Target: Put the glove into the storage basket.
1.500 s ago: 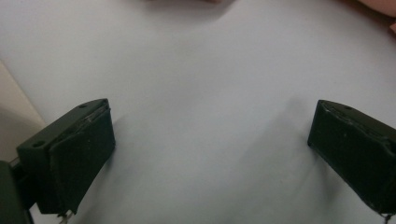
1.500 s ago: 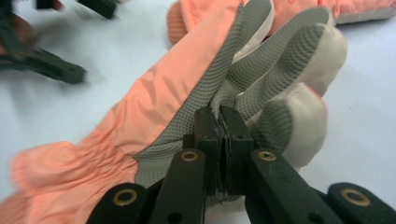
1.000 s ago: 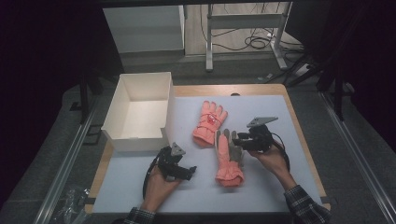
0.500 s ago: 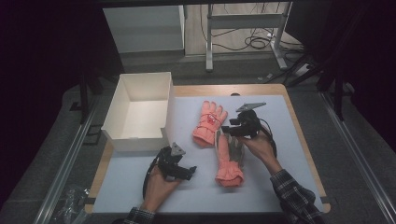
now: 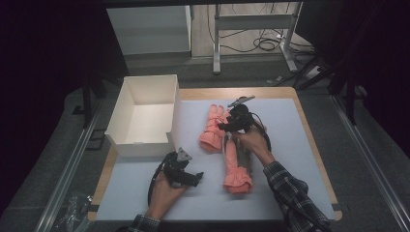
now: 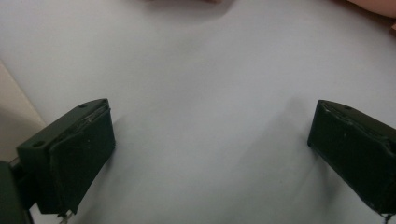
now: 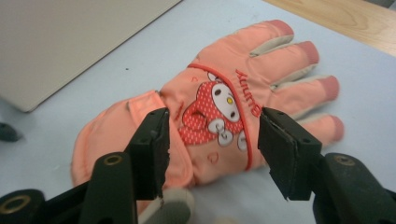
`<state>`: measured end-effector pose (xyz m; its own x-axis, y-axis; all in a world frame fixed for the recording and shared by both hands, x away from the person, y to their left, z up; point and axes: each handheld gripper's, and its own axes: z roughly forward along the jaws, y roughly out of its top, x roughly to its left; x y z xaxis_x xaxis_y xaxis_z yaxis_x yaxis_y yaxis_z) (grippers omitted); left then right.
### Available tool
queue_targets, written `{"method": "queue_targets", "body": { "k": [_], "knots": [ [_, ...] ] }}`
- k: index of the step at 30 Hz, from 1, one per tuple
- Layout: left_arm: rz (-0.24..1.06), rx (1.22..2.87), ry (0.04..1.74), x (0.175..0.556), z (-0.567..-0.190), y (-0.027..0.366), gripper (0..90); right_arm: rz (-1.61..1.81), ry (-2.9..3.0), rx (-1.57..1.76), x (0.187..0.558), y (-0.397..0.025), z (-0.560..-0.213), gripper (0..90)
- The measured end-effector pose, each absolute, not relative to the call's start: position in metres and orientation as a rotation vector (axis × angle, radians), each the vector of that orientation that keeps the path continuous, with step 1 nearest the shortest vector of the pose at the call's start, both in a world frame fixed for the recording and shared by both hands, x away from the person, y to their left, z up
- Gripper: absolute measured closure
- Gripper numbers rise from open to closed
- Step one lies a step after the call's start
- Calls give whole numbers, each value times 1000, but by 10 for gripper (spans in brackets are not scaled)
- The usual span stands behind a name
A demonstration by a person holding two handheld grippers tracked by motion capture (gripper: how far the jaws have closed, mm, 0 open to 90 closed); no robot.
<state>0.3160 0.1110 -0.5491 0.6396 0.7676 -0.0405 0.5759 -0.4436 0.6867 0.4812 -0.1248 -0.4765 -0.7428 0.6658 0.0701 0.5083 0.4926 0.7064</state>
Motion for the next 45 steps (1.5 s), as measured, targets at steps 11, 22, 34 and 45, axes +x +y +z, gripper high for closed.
{"method": "queue_targets", "body": {
  "k": [11, 22, 34, 45],
  "knots": [
    [363, 2180, 1041, 316, -549, 111, 5, 982, 2522, 1060, 512, -108, -495, 302],
    [361, 2179, 1042, 316, -549, 111, 5, 929, 2587, 1111, 520, -104, -507, 540],
    [361, 2178, 1043, 316, -549, 111, 5, 979, 2574, 1146, 513, -102, -498, 832],
    [362, 2181, 1043, 316, -549, 111, 5, 1115, 2595, 1090, 506, -98, -476, 834]
  ]
}}
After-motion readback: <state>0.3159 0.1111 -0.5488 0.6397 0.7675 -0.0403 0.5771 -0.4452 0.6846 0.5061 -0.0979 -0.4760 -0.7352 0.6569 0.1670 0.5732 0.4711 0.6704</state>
